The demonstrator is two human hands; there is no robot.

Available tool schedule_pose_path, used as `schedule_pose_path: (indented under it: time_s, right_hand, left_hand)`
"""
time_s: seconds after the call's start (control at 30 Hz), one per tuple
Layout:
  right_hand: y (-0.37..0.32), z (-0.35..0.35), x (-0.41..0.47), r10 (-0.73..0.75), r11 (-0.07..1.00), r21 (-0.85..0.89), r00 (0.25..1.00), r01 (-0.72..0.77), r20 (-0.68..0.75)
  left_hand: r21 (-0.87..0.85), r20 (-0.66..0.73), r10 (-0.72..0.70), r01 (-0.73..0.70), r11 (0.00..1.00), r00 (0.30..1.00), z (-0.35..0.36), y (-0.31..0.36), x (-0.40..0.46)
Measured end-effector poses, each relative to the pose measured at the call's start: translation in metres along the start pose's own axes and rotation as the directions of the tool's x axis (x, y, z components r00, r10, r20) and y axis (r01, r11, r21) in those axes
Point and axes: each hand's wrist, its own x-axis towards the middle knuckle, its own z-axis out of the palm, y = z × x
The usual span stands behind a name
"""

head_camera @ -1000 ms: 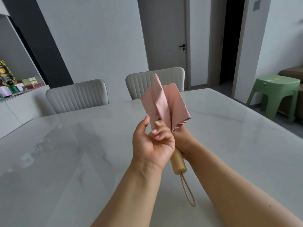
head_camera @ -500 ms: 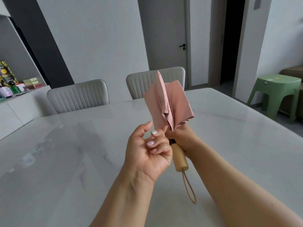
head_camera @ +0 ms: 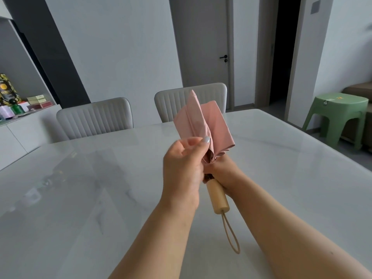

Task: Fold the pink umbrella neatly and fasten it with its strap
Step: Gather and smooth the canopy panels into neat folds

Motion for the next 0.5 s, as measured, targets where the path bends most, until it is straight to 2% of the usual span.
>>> schedule_pose_path:
  time_s: [0.03,0.07,0.13,0.23,0.33,0.4,0.43,0.5]
  right_hand:
    - [0.0,-0.002,-0.001,-0.002,1.0,-0.012,1.0,0.002,0.02]
    - [-0.004,-0.003,-0.005,-0.002,1.0,-0.025,1.0,0.002,0.028]
    - [-0.009,-0.005,-0.008,-0.015,1.0,-0.002,0.999,0.015,0.046]
    - [-0.008,-0.005,-0.007,0.0,1.0,-0.006,0.998,0.0,0.058]
    - [-0.005,-0.006,-0.004,0.035,0.999,-0.039,0.999,-0.034,0.029]
    - [-0.004,-0.008,-0.002,0.047,0.998,-0.05,0.999,-0.046,0.022]
    - [-0.003,-0.007,-0.001,0.054,0.998,-0.045,0.998,-0.053,0.015]
    - [-0.002,-0.007,-0.001,0.063,0.997,-0.041,0.998,-0.062,0.013]
  left_hand:
    - [0.232,-0.048,0.158,-0.143,0.962,0.986,-0.004,-0.005,0.004]
    - [0.413,-0.043,0.277,-0.235,0.88,0.96,-0.007,-0.009,0.009]
    - [0.606,0.023,0.409,-0.338,0.72,0.912,-0.014,-0.014,0.016]
    - [0.735,0.15,0.551,-0.465,0.493,0.821,-0.022,-0.017,0.029]
    - [0.709,0.31,0.642,-0.621,0.334,0.701,-0.041,-0.02,0.035]
    - [0.67,0.333,0.666,-0.665,0.33,0.667,-0.05,-0.022,0.032]
    - [0.66,0.298,0.667,-0.652,0.373,0.683,-0.052,-0.023,0.029]
    - [0.619,0.185,0.625,-0.584,0.526,0.759,-0.048,-0.023,0.022]
